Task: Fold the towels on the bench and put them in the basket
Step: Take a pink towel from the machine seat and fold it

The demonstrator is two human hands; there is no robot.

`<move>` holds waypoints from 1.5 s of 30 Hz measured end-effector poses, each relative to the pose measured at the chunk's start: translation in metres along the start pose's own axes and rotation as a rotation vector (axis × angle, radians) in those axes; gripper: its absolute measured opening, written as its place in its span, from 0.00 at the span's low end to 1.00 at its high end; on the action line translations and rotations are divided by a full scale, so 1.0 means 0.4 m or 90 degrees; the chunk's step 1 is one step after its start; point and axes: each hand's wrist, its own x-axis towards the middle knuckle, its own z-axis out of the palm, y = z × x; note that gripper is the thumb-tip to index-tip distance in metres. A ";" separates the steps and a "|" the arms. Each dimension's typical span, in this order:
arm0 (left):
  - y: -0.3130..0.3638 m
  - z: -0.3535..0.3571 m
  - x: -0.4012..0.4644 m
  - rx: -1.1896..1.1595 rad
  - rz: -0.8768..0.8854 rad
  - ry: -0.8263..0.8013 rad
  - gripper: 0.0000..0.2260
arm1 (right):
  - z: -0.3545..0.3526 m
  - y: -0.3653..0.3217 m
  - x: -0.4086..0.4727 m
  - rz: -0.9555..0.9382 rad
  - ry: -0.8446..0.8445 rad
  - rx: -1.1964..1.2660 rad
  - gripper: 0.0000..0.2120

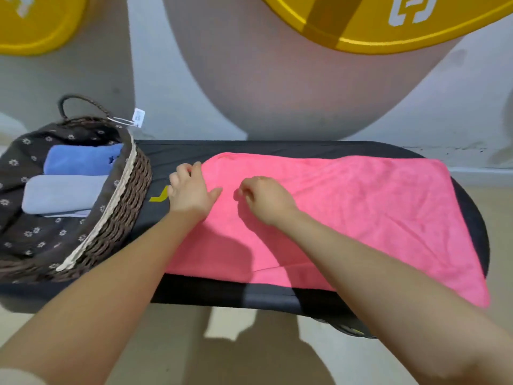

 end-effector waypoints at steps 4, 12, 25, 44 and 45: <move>-0.100 0.007 0.060 -0.053 -0.072 -0.032 0.26 | 0.084 -0.060 0.059 0.022 -0.002 0.019 0.14; -0.086 -0.061 0.143 -0.186 -0.026 0.040 0.06 | 0.101 -0.068 0.077 0.046 0.000 0.006 0.16; -0.118 -0.033 0.006 -0.272 -0.082 -0.092 0.31 | 0.116 -0.110 0.031 0.031 0.019 -0.059 0.16; -0.280 -0.030 -0.258 -0.650 -0.164 -0.064 0.22 | 0.167 -0.103 -0.205 -0.215 -0.151 -0.256 0.27; -0.282 -0.032 -0.261 -0.751 -0.185 -0.098 0.18 | 0.175 -0.104 -0.213 -0.211 -0.140 -0.250 0.25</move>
